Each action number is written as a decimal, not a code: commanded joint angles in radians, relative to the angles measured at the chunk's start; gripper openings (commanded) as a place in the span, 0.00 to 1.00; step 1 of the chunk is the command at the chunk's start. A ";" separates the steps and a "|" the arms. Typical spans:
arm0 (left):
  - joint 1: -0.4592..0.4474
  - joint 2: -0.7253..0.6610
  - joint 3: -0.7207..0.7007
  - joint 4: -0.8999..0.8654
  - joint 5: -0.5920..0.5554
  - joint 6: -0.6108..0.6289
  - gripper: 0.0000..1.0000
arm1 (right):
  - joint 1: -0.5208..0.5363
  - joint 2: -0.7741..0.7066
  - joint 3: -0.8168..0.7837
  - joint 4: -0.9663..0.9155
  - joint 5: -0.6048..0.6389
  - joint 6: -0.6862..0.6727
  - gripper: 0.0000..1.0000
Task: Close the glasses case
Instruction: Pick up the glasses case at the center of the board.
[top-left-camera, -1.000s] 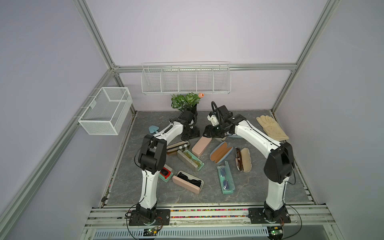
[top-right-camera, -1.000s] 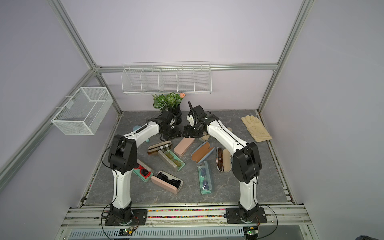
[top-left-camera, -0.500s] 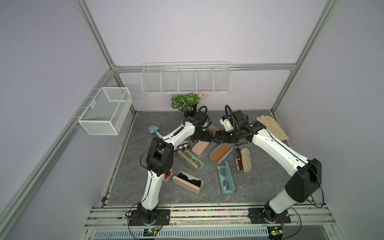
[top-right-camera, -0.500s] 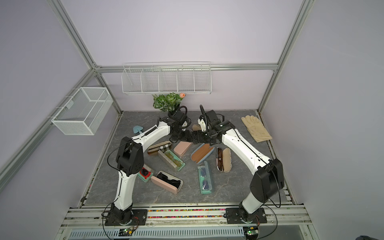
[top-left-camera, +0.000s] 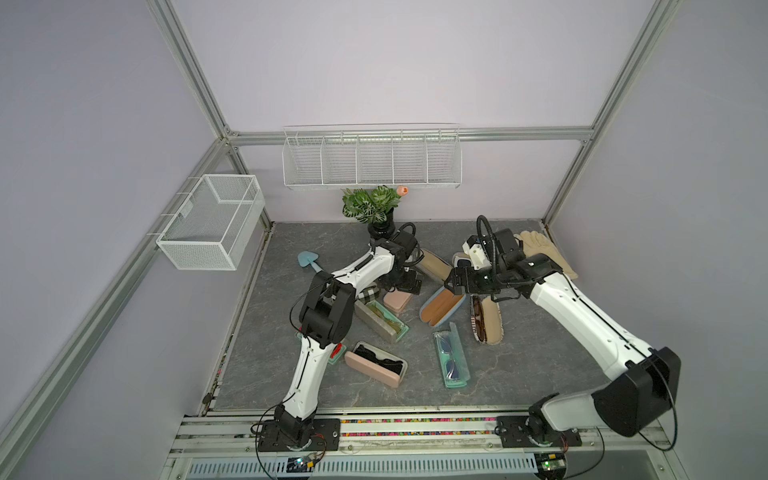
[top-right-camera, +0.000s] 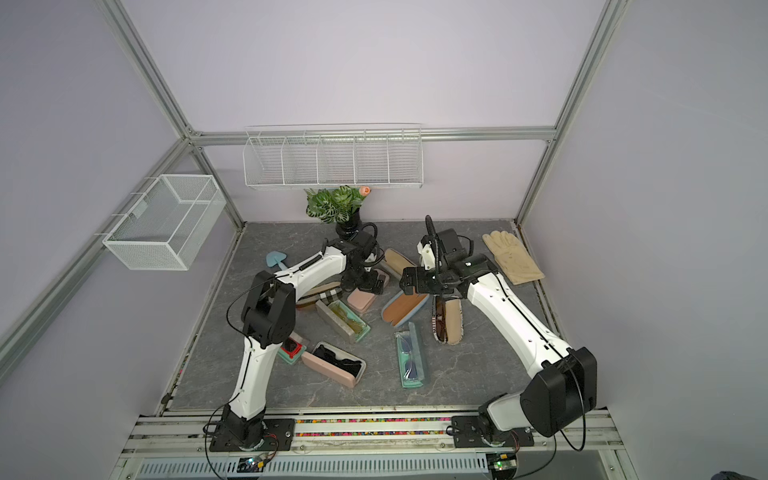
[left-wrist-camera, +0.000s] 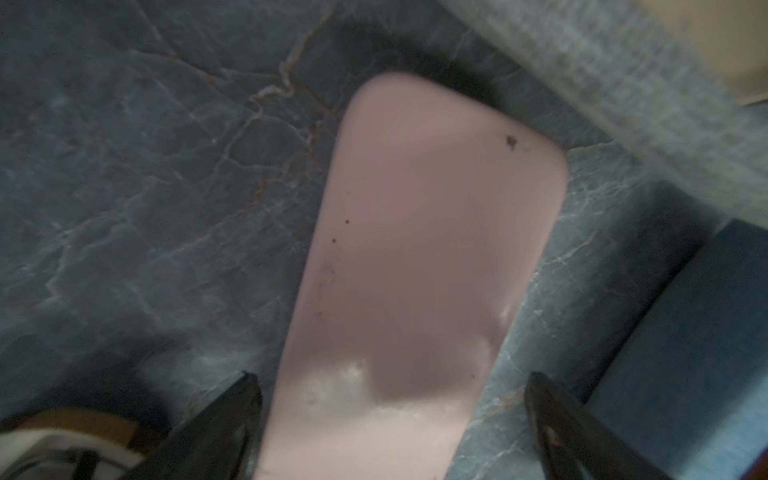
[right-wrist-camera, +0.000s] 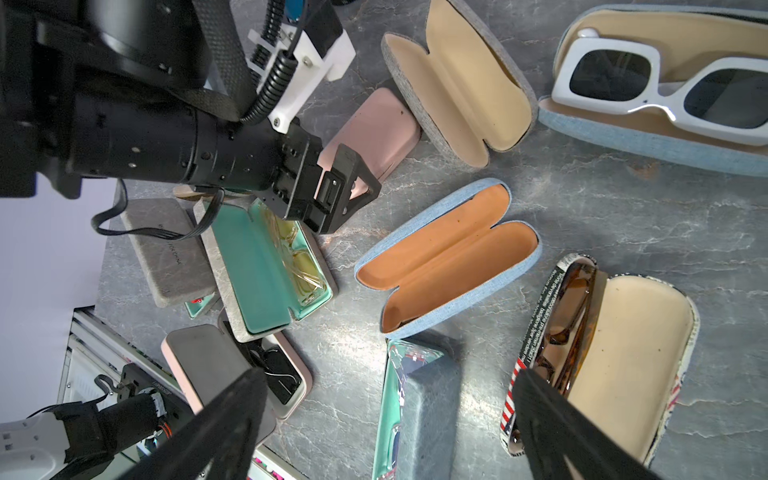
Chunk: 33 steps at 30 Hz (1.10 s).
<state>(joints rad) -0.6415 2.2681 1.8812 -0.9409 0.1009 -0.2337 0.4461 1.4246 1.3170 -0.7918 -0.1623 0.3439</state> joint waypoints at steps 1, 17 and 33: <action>-0.005 0.035 0.013 -0.013 0.000 0.017 1.00 | -0.009 -0.021 -0.024 0.025 -0.025 0.005 0.96; -0.004 -0.024 0.020 0.001 -0.050 -0.031 0.57 | -0.018 -0.045 -0.065 0.052 -0.050 0.020 0.96; 0.065 -0.171 0.275 -0.152 -0.206 -0.121 0.55 | -0.019 -0.093 -0.065 0.040 -0.076 -0.023 0.96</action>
<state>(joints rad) -0.6163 2.1597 2.1181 -1.0348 -0.0395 -0.3145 0.4324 1.3575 1.2491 -0.7433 -0.2180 0.3462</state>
